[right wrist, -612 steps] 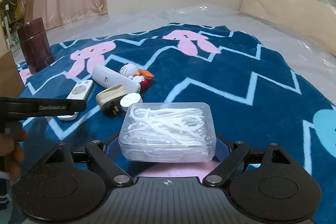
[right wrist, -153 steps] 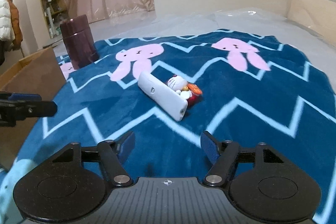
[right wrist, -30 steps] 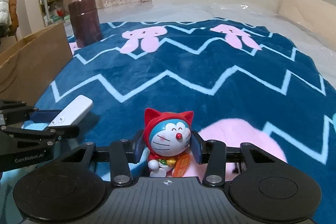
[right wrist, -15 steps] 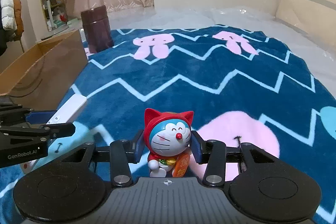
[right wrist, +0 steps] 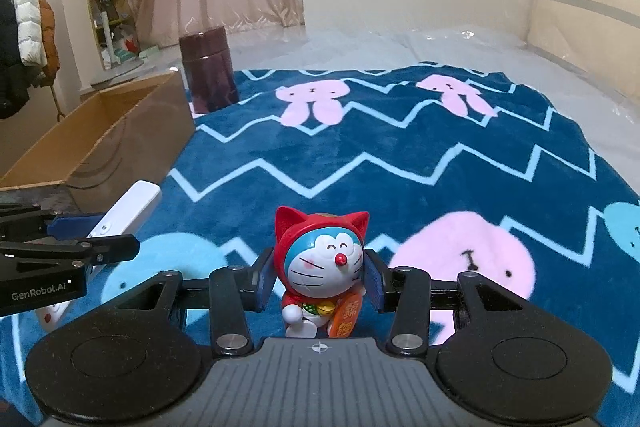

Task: Organize rigid objects
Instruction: 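Lift the white remote and Doraemon figure and carry both toward the box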

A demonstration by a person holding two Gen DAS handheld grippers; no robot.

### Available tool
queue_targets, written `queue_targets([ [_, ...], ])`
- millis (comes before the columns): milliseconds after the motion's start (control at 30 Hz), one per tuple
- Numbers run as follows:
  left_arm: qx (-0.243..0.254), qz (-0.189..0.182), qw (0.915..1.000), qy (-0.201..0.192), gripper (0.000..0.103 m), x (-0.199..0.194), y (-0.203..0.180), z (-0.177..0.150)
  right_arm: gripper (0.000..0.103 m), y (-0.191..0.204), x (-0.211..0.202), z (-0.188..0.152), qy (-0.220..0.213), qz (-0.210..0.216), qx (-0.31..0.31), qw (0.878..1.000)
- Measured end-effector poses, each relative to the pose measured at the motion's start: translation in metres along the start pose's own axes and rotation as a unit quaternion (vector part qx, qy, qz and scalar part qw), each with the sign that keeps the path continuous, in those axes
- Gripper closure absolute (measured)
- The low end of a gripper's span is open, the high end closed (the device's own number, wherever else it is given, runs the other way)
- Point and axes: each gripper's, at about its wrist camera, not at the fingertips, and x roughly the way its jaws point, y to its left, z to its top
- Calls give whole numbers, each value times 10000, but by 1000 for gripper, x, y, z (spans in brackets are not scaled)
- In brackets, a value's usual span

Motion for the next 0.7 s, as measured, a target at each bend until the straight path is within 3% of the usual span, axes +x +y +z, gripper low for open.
queue_targets([
  [700,-149,198,9994,-228,70,-56,21,-12,61,36,-31,-4,-107,160,-16,9998],
])
